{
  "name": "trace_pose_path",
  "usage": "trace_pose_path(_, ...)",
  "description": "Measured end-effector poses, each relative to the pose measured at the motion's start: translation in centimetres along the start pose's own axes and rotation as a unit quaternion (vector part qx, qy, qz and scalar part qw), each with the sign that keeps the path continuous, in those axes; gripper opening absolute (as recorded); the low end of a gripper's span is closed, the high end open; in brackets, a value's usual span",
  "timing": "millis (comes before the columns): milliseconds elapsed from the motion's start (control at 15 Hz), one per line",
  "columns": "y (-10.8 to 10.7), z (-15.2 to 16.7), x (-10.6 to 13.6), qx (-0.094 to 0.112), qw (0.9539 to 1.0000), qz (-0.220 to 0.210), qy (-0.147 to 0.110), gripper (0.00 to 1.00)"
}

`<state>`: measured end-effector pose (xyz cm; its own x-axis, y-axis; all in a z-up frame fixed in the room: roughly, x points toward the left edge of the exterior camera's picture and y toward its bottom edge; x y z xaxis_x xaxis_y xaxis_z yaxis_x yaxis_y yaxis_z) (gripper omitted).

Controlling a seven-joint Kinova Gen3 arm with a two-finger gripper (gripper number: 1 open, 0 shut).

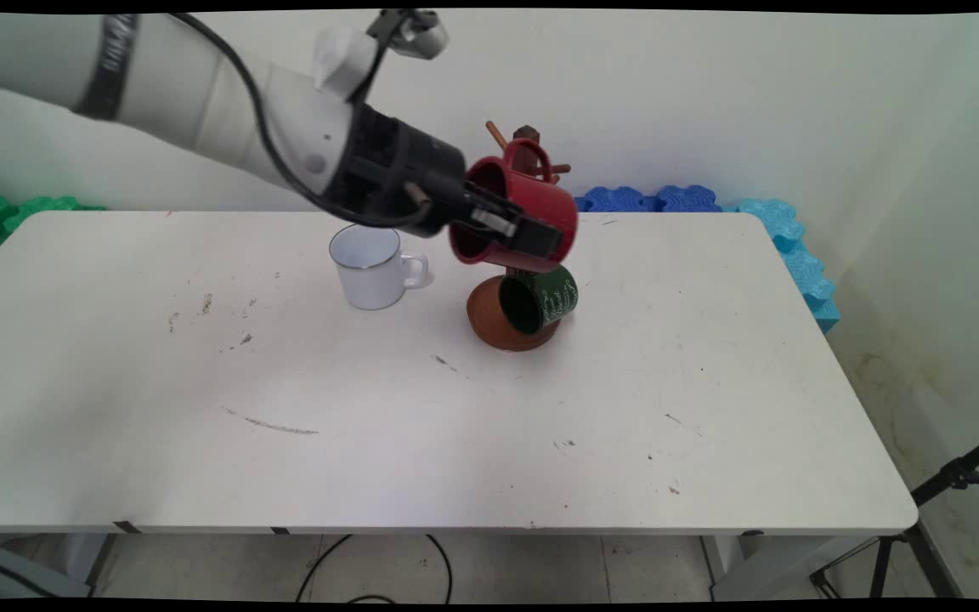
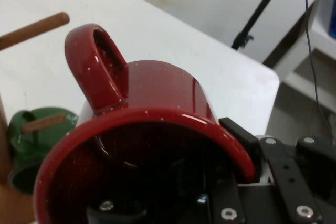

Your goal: Place the picked object on the table

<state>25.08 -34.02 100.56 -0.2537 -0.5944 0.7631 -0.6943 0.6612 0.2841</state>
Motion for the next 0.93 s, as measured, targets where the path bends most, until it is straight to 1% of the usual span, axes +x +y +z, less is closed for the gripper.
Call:
trace_pose_path(133, -0.4, -1.0, 0.0, 0.000, 0.9998, 0.014, -0.015, 0.00)
trace_pose_path(200, -0.8, -1.8, 0.1, 0.002, 0.9993, 0.024, -0.027, 0.00)
trace_pose_path(467, -2.6, -4.0, -0.4, 0.011, 0.9953, 0.060, -0.076, 0.00)
trace_pose_path(600, -3.9, -5.1, -1.2, 0.015, 0.9902, 0.085, -0.110, 0.00)
trace_pose_path(667, -4.3, -5.3, -1.5, 0.017, 0.9884, 0.093, -0.119, 0.00)
trace_pose_path(733, -4.9, -5.7, -1.9, 0.019, 0.9851, 0.105, -0.135, 0.00)
trace_pose_path(800, -5.5, -6.0, -2.3, 0.020, 0.9816, 0.117, -0.149, 0.00)
trace_pose_path(933, -6.8, -6.5, -3.4, 0.022, 0.9710, 0.151, -0.184, 0.00)
